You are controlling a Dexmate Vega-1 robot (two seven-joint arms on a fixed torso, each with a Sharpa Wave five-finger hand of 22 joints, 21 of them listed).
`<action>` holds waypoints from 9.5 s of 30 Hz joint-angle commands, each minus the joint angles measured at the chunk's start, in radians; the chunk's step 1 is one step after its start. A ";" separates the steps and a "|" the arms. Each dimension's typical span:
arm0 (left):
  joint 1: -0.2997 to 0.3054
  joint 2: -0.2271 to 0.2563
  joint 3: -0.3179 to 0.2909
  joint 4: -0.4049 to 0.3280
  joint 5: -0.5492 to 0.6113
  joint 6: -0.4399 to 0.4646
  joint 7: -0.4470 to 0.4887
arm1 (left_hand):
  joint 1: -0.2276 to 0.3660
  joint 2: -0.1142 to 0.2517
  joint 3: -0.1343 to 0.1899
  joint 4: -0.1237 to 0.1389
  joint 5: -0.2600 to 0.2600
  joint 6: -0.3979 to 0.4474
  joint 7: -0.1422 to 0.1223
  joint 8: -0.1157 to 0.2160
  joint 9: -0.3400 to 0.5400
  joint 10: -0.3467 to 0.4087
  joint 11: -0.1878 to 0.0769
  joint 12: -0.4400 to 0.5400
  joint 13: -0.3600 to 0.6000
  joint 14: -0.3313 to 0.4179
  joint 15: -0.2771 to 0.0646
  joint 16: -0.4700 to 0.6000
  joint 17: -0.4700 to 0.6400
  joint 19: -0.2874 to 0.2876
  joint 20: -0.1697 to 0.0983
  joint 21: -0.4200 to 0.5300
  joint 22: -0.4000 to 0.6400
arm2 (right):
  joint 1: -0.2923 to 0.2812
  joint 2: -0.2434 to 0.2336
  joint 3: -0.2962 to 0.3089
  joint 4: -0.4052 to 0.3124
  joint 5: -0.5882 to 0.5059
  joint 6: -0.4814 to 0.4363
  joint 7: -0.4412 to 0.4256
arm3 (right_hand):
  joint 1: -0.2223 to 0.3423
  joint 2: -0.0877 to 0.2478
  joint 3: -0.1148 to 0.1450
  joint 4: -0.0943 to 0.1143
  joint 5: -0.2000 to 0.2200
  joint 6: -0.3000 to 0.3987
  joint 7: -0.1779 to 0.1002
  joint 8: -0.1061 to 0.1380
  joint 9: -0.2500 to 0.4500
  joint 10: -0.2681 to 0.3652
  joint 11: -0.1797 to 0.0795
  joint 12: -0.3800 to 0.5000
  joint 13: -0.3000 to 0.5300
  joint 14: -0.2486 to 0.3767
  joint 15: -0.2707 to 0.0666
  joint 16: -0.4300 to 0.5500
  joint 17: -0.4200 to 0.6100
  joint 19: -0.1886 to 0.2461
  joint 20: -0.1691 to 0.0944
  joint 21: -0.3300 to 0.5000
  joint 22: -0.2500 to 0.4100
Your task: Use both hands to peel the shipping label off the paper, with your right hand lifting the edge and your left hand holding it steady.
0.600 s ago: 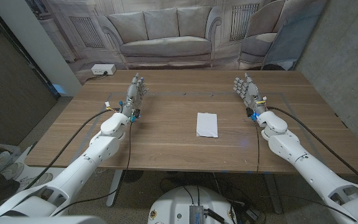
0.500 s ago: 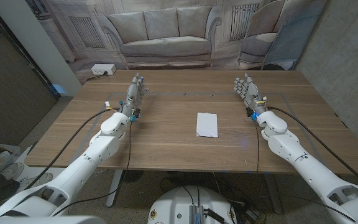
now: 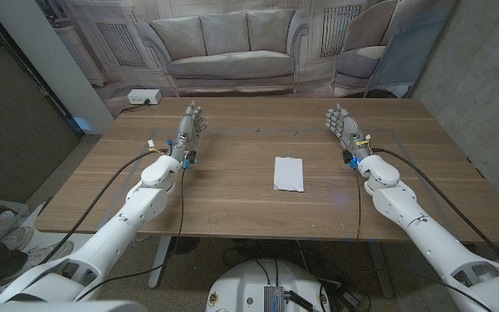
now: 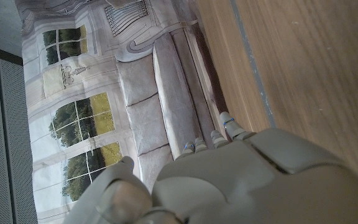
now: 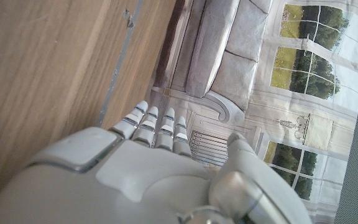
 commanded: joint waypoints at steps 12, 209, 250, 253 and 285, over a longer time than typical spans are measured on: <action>-0.027 -0.045 -0.025 0.054 0.030 0.019 -0.052 | 0.001 0.114 -0.002 0.001 0.007 -0.219 -0.001 0.018 0.004 -0.163 0.006 0.018 0.004 -0.140 -0.009 0.014 0.001 -0.102 0.014 0.010 0.003 | -0.087 -0.084 -0.031 -0.174 -0.209 -0.014 -0.160 | 0.074 0.005 0.029 -0.061 -0.001 0.052 -0.011 0.020 0.001 0.063 0.011 0.024 0.006 0.046 0.019 0.011 0.004 0.021 0.020 0.011 0.008; -0.379 -0.244 -0.023 0.634 0.161 -0.052 -0.341 | 0.010 0.105 -0.007 -0.004 0.010 -0.146 -0.037 0.017 0.009 -0.098 0.082 0.017 0.009 -0.074 0.054 0.014 0.004 -0.081 0.047 -0.018 -0.001 | 0.016 -0.257 -0.919 -0.797 -1.257 -1.534 -0.284 | 0.482 -0.119 0.054 -0.125 0.034 0.432 -0.120 0.039 0.010 0.424 -0.123 0.045 0.015 0.314 -0.230 0.007 0.008 0.205 -0.040 0.117 0.030; -0.432 -0.276 -0.052 0.755 0.178 -0.097 -0.378 | 0.008 0.105 -0.010 -0.003 0.011 -0.150 -0.035 0.015 0.009 -0.104 0.082 0.014 0.009 -0.078 0.052 0.013 0.004 -0.082 0.046 -0.023 0.000 | 0.127 -0.244 -1.049 -0.727 -1.279 -1.613 -0.317 | 0.697 -0.023 0.049 -0.130 0.045 0.874 -0.145 0.171 0.021 0.554 -0.218 0.057 0.013 0.357 -0.292 0.017 0.014 0.230 -0.090 0.151 0.033; -0.421 -0.274 -0.054 0.736 0.178 -0.096 -0.373 | 0.008 0.105 -0.011 -0.003 0.011 -0.149 -0.035 0.015 0.009 -0.105 0.082 0.014 0.009 -0.080 0.053 0.012 0.004 -0.082 0.045 -0.024 0.000 | 0.126 -0.242 -1.046 -0.722 -1.278 -1.619 -0.316 | 0.701 -0.022 0.049 -0.128 0.043 0.887 -0.144 0.179 0.025 0.560 -0.219 0.058 0.013 0.362 -0.289 0.018 0.015 0.233 -0.090 0.153 0.034; -0.406 -0.279 -0.049 0.728 0.171 -0.094 -0.384 | 0.007 0.104 -0.014 -0.003 0.011 -0.150 -0.035 0.015 0.009 -0.107 0.083 0.014 0.009 -0.083 0.054 0.012 0.005 -0.083 0.046 -0.028 0.000 | -0.014 -0.179 -0.954 -0.592 -1.516 -1.528 -0.637 | 0.747 0.008 0.025 -0.111 0.034 0.886 -0.145 0.222 0.075 0.615 -0.240 0.058 0.018 0.388 -0.305 0.028 0.028 0.246 -0.149 0.174 0.038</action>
